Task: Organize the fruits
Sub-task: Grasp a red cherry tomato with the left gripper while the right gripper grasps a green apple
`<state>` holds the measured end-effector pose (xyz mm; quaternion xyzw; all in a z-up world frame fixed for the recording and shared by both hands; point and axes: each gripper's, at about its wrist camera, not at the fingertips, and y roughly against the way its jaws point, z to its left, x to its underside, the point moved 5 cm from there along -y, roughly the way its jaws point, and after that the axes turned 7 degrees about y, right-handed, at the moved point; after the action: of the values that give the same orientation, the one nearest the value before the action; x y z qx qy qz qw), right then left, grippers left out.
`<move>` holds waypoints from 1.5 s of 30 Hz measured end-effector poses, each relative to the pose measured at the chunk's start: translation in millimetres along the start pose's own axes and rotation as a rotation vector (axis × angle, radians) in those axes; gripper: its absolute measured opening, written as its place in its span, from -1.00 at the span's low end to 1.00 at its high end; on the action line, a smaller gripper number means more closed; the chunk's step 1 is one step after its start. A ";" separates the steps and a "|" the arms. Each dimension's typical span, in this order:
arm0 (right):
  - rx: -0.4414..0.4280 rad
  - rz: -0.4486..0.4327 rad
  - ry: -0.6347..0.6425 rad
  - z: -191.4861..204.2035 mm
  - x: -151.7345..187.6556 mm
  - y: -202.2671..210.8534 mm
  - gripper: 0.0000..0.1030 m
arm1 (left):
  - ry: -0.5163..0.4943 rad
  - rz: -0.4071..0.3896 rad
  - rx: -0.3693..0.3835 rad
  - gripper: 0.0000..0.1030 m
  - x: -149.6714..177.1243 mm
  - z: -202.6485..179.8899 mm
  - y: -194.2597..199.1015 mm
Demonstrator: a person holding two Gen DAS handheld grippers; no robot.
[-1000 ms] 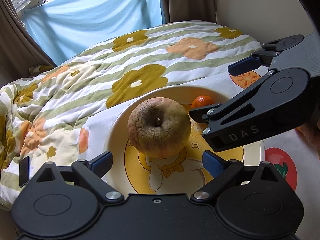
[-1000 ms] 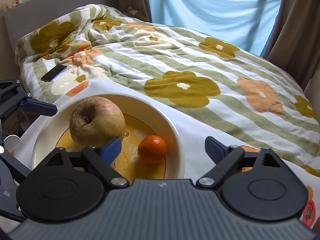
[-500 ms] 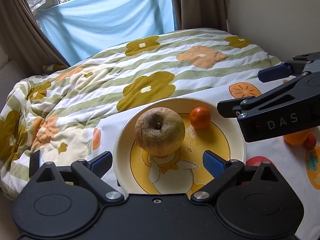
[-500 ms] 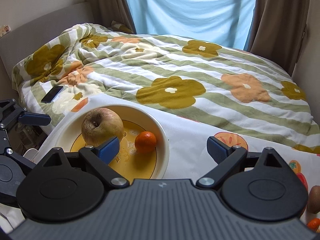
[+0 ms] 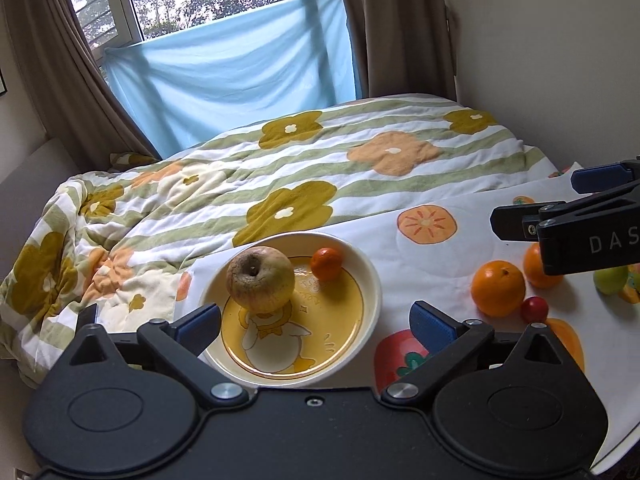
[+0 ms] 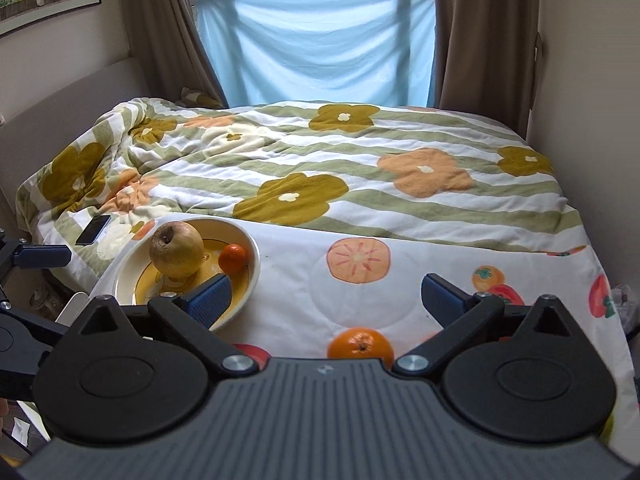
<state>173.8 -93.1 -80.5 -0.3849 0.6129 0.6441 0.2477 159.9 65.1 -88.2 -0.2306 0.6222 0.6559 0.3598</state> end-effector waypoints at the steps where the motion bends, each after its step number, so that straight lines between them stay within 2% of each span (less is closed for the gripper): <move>1: 0.008 -0.003 -0.008 -7.9 4.2 6.5 1.00 | -0.001 -0.003 0.004 1.00 2.0 -7.4 4.0; 10: 0.084 0.002 -0.059 -76.2 51.3 50.1 1.00 | -0.011 -0.008 0.047 1.00 24.1 -82.4 23.1; 14: 0.112 0.029 -0.070 -101.4 73.8 51.4 1.00 | -0.006 -0.008 0.063 1.00 33.1 -110.2 17.9; 21: 0.103 0.065 -0.124 -134.6 108.6 33.5 1.00 | 0.003 0.000 0.077 0.97 44.5 -158.0 -13.5; 26: 0.090 0.053 -0.120 -145.2 121.0 20.3 1.00 | -0.007 0.034 0.067 0.80 51.2 -184.0 -42.6; 33: 0.071 0.041 -0.096 -153.6 128.0 -2.4 1.00 | 0.003 0.072 0.050 0.55 54.2 -200.0 -73.0; 37: 0.060 0.045 -0.070 -151.0 131.1 -10.8 1.00 | 0.006 0.096 0.042 0.33 56.7 -205.2 -81.5; 42: 0.050 0.054 -0.064 -151.0 132.6 -19.8 0.93 | 0.007 0.098 0.044 0.19 56.5 -211.7 -85.5; 45: 0.051 0.061 -0.069 -153.8 133.4 -24.0 0.88 | 0.006 0.104 0.057 -0.04 54.0 -214.0 -87.0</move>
<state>144.8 -261.2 -194.2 -0.3370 0.6317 0.6484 0.2587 160.6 -138.0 -210.8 -0.1896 0.6527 0.6551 0.3299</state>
